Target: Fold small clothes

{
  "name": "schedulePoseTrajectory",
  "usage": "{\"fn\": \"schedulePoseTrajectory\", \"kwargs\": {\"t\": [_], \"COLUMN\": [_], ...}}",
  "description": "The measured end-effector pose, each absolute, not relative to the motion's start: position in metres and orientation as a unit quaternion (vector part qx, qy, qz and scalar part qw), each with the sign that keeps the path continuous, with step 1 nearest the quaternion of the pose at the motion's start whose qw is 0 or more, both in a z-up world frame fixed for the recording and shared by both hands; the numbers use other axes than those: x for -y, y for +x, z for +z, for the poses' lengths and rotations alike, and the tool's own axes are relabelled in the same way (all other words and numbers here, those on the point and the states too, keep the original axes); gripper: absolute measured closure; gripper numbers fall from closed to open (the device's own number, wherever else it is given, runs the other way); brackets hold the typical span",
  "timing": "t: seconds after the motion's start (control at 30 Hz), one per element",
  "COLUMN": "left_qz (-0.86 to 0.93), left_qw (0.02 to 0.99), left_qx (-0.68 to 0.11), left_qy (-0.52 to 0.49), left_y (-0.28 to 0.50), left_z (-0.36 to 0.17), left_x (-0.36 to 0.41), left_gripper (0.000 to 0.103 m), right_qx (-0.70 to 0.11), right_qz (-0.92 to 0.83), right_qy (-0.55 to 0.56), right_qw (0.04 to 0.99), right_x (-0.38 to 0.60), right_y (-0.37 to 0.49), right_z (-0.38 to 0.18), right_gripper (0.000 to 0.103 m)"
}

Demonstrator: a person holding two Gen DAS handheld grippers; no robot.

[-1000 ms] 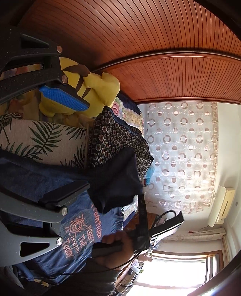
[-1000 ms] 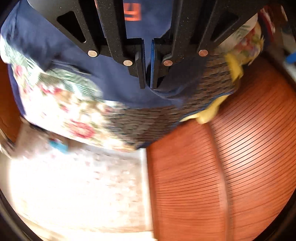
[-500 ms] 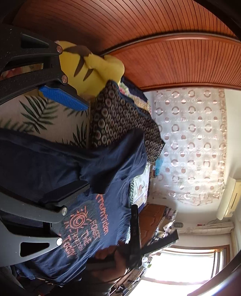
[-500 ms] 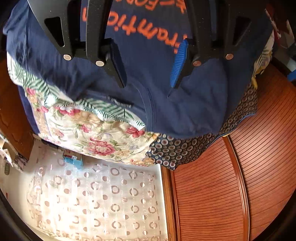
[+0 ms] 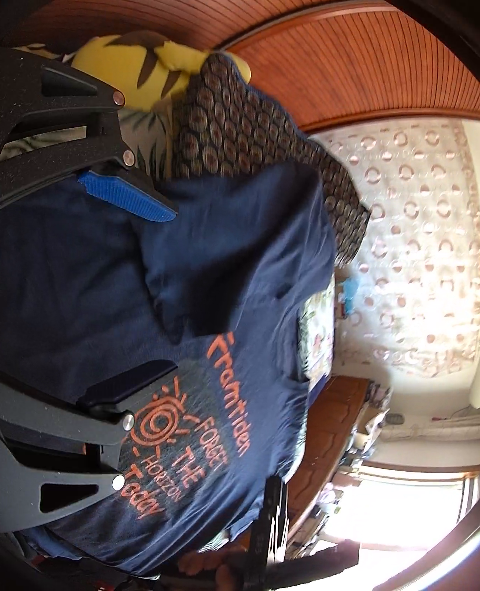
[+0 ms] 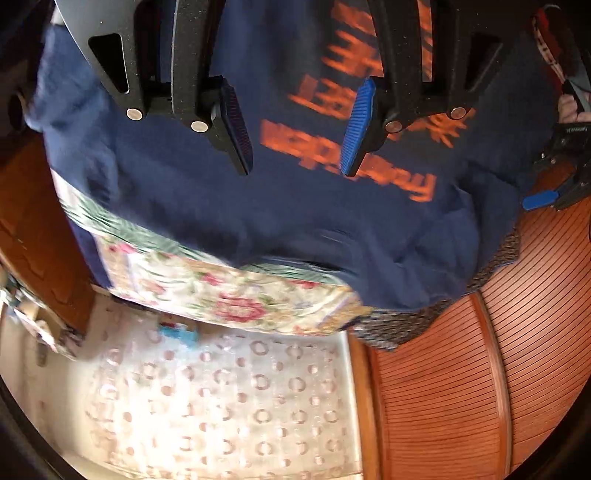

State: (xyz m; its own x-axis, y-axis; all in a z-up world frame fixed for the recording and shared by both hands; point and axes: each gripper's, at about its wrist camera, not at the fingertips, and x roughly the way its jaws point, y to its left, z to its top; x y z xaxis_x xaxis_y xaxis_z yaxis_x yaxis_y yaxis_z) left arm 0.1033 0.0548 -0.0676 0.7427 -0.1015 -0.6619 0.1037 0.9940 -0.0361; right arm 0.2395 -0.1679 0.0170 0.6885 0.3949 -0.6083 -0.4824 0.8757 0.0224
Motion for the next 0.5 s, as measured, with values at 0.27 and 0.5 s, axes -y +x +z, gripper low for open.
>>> {"fn": "schedulePoseTrajectory", "kwargs": {"t": [0.27, 0.5], "left_qz": [-0.083, -0.094], "left_qw": [0.913, 0.901], "left_qx": [-0.398, -0.422], "left_qy": [0.030, 0.042], "left_y": [0.126, 0.133], "left_z": [-0.086, -0.096], "left_x": [-0.030, -0.020], "left_gripper": [0.025, 0.025], "right_qx": [-0.345, -0.374], "right_qz": [0.124, 0.055], "right_qy": [-0.047, -0.033], "right_qw": [0.929, 0.925], "right_x": [0.282, 0.366], "right_y": [0.245, 0.247], "right_z": [0.002, -0.012], "right_gripper": [0.052, 0.052]}}
